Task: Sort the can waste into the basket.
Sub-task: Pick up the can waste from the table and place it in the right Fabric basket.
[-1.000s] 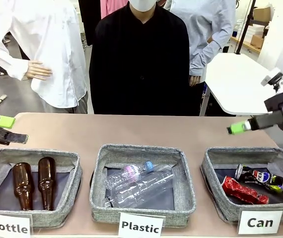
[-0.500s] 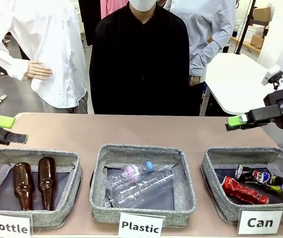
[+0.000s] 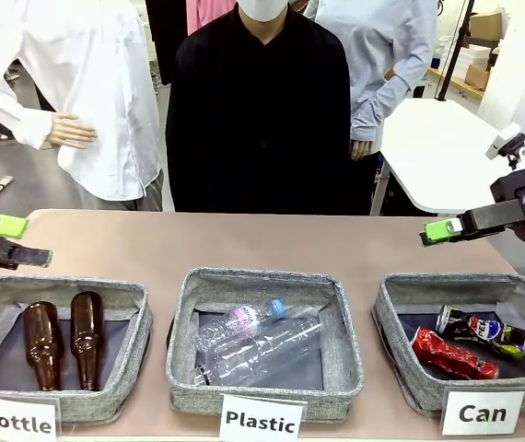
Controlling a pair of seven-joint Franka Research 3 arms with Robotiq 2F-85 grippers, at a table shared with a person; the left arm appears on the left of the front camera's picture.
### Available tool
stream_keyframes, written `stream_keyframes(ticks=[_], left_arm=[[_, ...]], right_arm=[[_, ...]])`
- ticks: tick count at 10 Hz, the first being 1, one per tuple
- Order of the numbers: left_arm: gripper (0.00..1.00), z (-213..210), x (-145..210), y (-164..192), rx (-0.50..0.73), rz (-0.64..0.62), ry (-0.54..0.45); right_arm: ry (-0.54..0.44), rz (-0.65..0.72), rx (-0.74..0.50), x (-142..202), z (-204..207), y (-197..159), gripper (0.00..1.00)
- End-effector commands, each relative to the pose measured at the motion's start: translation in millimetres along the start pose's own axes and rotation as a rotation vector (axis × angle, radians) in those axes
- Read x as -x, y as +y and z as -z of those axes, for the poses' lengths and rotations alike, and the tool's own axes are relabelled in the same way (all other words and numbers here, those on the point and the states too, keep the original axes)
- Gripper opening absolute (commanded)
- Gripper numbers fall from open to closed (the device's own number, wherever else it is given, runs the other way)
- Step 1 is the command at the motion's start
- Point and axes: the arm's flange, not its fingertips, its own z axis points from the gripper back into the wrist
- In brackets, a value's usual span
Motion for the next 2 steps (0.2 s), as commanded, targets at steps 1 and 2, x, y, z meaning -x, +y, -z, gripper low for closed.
stream_keyframes(ticks=[1,2], left_arm=[[1.0,-0.9,1.9,-3.4,0.006,-0.009,0.003],[1.0,-0.9,1.9,-3.4,0.006,-0.009,0.003]], right_arm=[[0.004,-0.021,-0.004,-0.9,-1.7,0.8,1.0],[0.004,-0.021,-0.004,-0.9,-1.7,0.8,1.0]])
